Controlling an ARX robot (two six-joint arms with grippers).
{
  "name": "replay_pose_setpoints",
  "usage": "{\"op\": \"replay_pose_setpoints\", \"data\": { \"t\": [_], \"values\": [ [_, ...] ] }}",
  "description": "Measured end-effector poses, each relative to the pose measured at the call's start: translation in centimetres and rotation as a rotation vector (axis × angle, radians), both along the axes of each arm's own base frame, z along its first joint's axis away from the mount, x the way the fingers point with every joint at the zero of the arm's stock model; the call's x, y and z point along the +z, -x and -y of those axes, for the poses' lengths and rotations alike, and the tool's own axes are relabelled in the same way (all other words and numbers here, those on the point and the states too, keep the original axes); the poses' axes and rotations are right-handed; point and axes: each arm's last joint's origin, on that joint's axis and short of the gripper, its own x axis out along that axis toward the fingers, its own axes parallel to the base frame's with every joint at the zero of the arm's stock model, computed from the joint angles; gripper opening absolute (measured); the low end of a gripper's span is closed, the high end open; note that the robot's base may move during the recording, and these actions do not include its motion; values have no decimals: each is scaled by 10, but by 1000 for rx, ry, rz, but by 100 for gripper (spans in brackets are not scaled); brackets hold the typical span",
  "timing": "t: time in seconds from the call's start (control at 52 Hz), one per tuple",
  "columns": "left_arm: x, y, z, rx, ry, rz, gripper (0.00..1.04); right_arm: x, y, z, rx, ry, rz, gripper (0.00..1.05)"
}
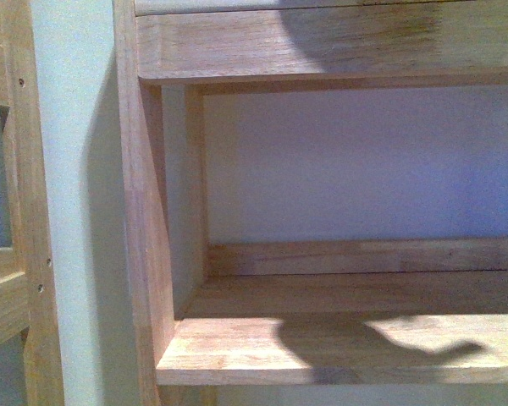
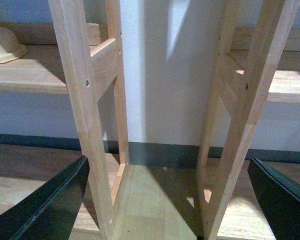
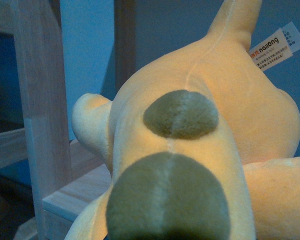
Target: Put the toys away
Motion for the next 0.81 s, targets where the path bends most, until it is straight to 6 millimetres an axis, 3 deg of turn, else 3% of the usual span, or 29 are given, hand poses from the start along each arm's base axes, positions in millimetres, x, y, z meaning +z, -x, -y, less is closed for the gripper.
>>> {"op": "replay_pose_setpoints", "data": {
  "t": [0.077, 0.384, 0.596, 0.807],
  "values": [
    [0, 0, 0, 0, 0, 0, 98, 8, -24, -20, 32, 0, -22, 11],
    [0, 0, 0, 0, 0, 0, 98, 9, -76, -64, 99, 35, -68, 11],
    [0, 0, 0, 0, 0, 0, 98, 8, -109, -73, 117, -35, -109, 11],
    [0, 0, 0, 0, 0, 0, 98, 10, -126, -67, 157, -143, -147, 11]
  ]
}}
